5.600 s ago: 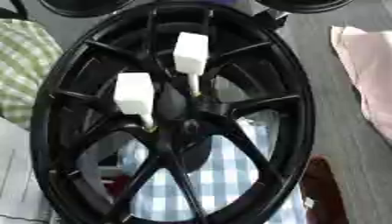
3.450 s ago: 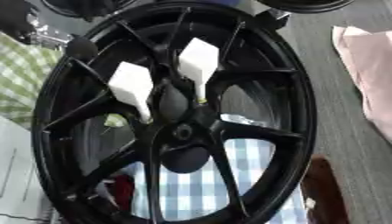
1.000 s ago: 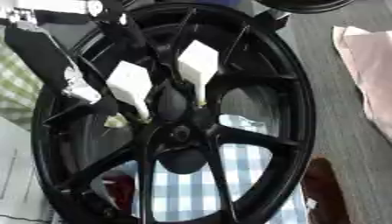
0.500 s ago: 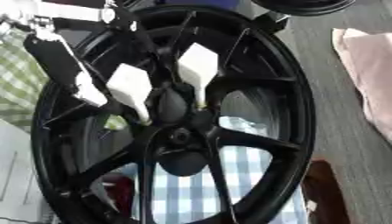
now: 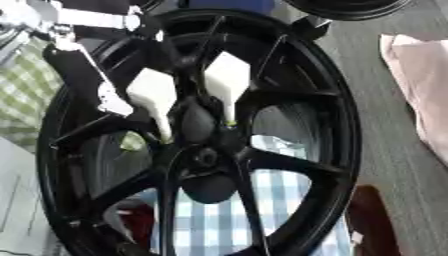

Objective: Pull the pin out of the wheel hub.

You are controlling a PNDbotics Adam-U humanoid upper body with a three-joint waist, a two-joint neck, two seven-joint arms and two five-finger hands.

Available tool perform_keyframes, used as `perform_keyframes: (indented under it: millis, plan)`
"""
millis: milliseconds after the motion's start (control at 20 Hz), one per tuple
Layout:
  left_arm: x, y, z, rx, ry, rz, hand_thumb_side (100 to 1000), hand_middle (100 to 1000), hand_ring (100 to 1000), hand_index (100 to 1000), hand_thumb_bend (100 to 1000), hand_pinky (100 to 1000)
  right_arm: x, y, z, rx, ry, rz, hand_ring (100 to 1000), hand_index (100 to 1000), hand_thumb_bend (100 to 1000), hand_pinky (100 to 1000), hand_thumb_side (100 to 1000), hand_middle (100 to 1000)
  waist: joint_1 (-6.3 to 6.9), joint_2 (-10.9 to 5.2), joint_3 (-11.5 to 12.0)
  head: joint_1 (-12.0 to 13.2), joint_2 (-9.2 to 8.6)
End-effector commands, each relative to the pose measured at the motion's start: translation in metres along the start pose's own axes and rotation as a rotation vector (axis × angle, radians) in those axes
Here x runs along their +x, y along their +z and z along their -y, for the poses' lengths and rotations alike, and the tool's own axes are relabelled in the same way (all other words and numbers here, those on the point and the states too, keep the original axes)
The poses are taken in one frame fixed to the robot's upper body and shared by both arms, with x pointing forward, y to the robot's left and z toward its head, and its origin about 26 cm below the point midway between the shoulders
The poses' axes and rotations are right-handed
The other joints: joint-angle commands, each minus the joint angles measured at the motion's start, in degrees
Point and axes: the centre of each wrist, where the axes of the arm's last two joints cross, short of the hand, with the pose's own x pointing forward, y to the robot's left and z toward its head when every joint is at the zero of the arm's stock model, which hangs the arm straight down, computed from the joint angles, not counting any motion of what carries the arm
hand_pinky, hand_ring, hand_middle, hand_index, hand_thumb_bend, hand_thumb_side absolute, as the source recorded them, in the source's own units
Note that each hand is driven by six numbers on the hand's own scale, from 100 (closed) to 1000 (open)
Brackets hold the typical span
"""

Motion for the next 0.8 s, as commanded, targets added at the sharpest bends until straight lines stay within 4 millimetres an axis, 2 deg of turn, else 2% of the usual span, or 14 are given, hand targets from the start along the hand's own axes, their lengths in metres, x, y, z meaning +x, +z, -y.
perform_keyframes:
  millis: [50,200,300,550,800]
  plan:
    - [0.001,0.008,-0.010,0.017,0.002,0.008,100,485,548,594,309,759,0.006,-0.001,0.003,-0.006,0.011,0.019,544,562,100,773,686,572,0.53,-6.10,-0.1,0.1,-0.65]
    - [0.000,0.011,-0.010,0.001,0.027,0.021,100,368,485,473,210,731,0.006,-0.001,0.004,-0.014,0.013,0.015,544,562,100,773,687,572,0.57,-6.09,-0.1,0.1,-0.59]
    - [0.001,0.013,-0.011,-0.008,0.035,0.028,100,329,466,433,196,719,0.006,-0.001,0.004,-0.016,0.013,0.014,544,562,100,773,686,572,0.58,-6.12,0.0,0.1,-0.51]
    - [0.005,0.026,-0.014,-0.004,0.026,0.038,100,236,416,304,232,681,0.006,-0.002,0.004,-0.022,0.014,0.014,543,562,100,772,685,571,0.53,-6.20,0.1,0.1,-0.36]
    - [0.008,0.042,-0.020,0.112,0.019,0.031,100,195,379,261,258,660,0.006,-0.002,0.005,-0.025,0.013,0.013,543,562,100,772,684,571,0.32,-6.31,0.1,0.0,-0.37]
